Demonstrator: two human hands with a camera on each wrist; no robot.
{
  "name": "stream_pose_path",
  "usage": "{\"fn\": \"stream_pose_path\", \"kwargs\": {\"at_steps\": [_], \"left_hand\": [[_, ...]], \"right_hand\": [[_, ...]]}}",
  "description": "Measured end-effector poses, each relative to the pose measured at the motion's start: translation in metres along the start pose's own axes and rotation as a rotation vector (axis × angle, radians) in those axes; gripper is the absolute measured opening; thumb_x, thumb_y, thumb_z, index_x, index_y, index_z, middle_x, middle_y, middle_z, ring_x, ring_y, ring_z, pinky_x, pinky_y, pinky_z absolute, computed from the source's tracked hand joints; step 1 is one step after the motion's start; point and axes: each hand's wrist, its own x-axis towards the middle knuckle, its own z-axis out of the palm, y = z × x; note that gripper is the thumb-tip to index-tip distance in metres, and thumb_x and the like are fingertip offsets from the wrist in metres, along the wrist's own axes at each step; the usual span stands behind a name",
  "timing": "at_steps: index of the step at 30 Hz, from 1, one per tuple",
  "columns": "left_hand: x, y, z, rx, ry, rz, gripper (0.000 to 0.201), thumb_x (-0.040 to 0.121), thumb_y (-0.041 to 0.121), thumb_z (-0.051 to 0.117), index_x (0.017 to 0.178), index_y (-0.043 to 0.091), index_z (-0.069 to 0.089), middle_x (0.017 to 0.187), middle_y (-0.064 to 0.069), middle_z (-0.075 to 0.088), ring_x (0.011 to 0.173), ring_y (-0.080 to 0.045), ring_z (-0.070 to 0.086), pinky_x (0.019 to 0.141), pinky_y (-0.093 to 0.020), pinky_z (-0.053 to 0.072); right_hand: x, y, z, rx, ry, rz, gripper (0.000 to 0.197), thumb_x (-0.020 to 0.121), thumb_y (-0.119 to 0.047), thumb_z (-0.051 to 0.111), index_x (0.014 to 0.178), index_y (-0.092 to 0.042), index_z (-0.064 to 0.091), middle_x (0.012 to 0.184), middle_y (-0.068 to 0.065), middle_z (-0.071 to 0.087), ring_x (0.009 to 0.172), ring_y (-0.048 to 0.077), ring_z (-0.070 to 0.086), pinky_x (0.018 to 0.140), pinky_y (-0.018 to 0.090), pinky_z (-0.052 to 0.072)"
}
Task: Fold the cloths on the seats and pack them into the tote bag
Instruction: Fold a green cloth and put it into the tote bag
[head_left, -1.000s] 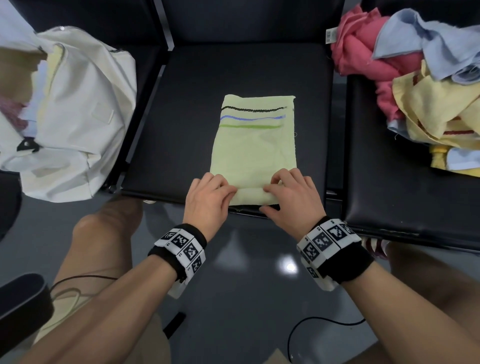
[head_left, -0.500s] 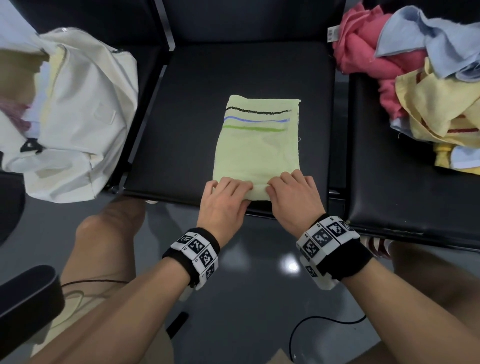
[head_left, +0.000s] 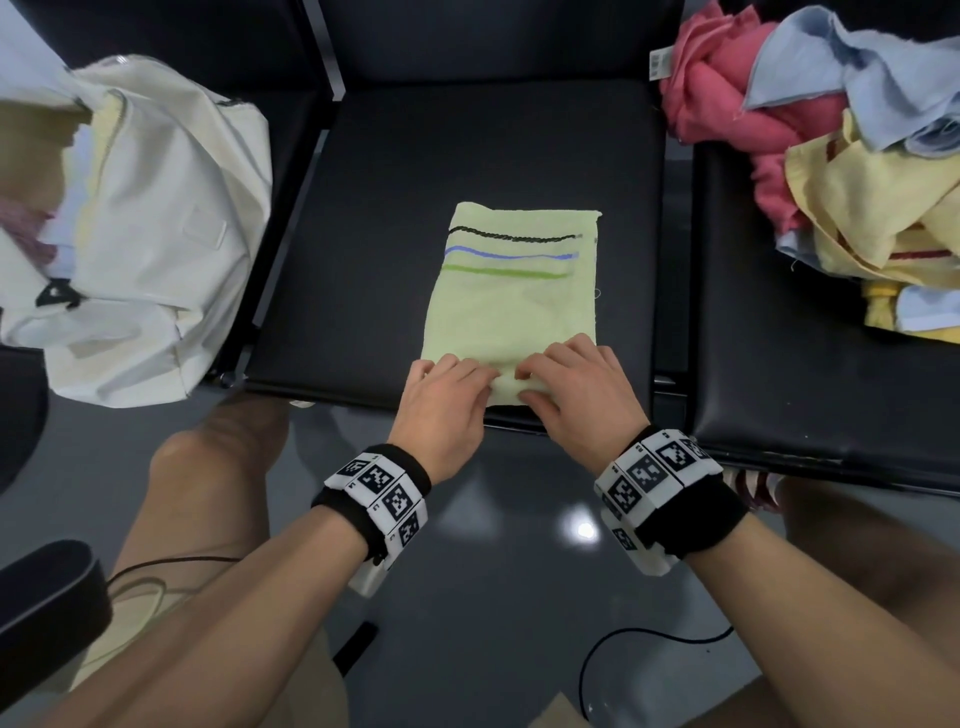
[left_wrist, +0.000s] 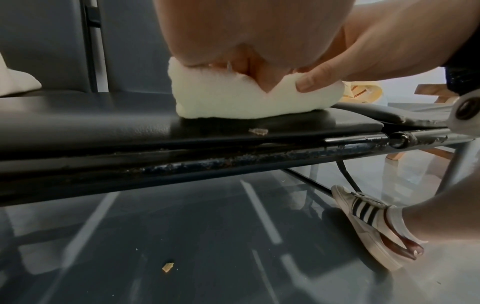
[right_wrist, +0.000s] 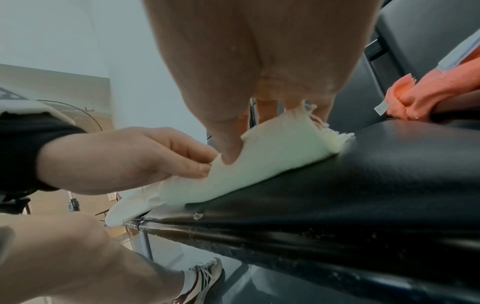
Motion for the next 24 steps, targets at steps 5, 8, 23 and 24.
{"fn": "stream_pose_path", "kwargs": {"at_steps": [5,8,23,24], "left_hand": [[0.0022,0.0020,-0.0019,-0.075,0.022,-0.064,0.019,0.096,0.026,0.047,0.112,0.019,0.055,0.082,0.003,0.066,0.072,-0.024,0.058,0.080,-0.031,0.036],[0.0014,0.0029,-0.0007,-0.050,0.090,-0.005,0.016,0.095,0.027,0.049,0.094,0.018,0.061,0.082,0.006,0.064,0.075,-0.022,0.060,0.076,-0.031,0.036],[-0.0017,-0.0019,0.0028,0.084,0.138,0.100,0.026,0.080,0.019,0.070,0.106,0.014,0.071,0.107,0.004,0.068,0.099,-0.021,0.059,0.099,-0.035,0.035],[-0.0010,-0.0006,0.0030,0.076,0.135,0.084,0.025,0.083,0.019,0.066,0.107,0.014,0.070,0.108,0.004,0.068,0.100,-0.021,0.058,0.100,-0.035,0.034]], "right_hand": [[0.0016,0.0021,0.0043,-0.030,-0.045,0.062,0.019,0.096,-0.027,0.057,0.106,-0.018,0.070,0.090,0.002,0.066,0.093,0.029,0.053,0.083,0.041,0.039],[0.0020,0.0015,0.0070,-0.038,-0.024,0.088,0.020,0.096,-0.028,0.056,0.100,-0.016,0.072,0.089,0.003,0.066,0.094,0.029,0.053,0.083,0.042,0.040],[0.0046,-0.0032,0.0029,-0.032,0.026,0.093,0.017,0.082,-0.028,0.070,0.091,-0.016,0.063,0.091,0.001,0.058,0.090,0.028,0.052,0.080,0.042,0.042],[0.0043,-0.0028,0.0012,-0.032,0.009,0.093,0.021,0.080,-0.030,0.072,0.093,-0.016,0.064,0.093,0.000,0.057,0.091,0.027,0.052,0.081,0.041,0.042]]}}
